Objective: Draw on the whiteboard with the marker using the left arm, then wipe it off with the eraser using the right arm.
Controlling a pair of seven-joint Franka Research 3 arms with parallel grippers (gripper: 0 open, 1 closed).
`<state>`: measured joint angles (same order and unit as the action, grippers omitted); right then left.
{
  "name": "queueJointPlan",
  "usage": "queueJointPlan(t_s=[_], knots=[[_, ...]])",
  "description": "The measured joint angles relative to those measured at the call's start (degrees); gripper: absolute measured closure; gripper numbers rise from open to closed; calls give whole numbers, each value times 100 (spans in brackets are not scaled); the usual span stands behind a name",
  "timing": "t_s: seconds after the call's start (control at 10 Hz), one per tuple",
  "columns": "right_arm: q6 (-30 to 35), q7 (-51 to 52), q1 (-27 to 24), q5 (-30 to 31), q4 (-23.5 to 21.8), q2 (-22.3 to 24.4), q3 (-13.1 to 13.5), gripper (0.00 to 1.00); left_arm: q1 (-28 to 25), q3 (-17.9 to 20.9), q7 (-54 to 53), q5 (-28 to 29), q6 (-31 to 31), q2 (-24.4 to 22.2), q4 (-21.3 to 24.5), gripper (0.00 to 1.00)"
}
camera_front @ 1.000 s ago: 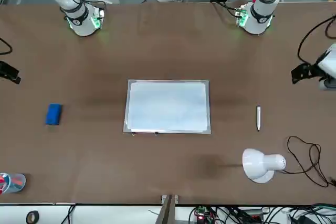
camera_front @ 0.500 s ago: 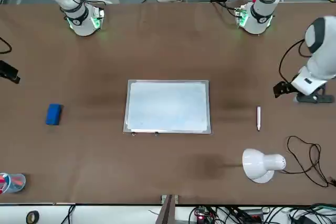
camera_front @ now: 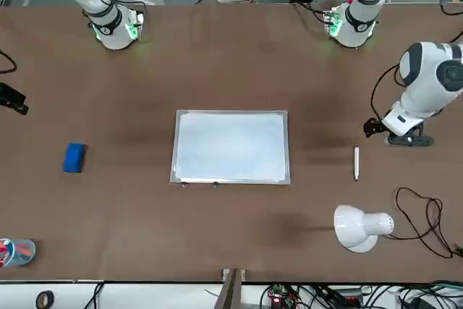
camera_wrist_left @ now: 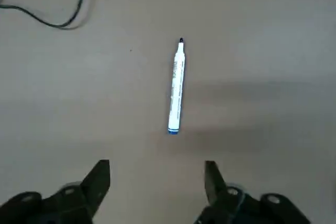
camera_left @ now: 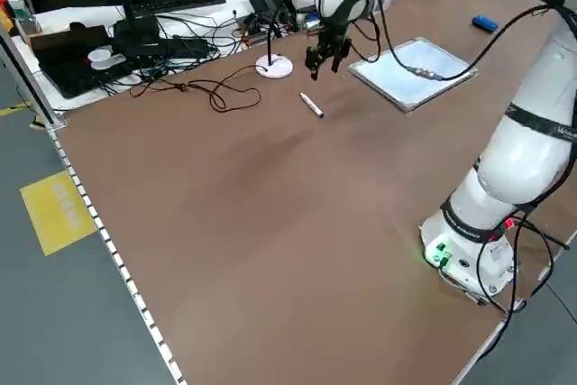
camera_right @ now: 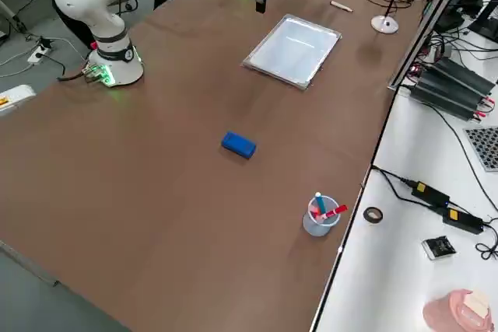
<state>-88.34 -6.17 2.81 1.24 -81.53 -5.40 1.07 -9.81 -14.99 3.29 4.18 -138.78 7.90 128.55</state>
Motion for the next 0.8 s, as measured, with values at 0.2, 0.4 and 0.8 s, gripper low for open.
queueJointPlan(t_s=[0.2,0.4,0.8], knots=[[0,0,0,0,-7,0,0,0,0,0,0,225,-386,394,-3,23],[0,-1,0,0,-15,0,0,0,0,0,0,290,-718,764,-8,26],[-4,-8,1,0,-18,0,0,0,-4,13,1,421,-1246,1327,-41,29]])
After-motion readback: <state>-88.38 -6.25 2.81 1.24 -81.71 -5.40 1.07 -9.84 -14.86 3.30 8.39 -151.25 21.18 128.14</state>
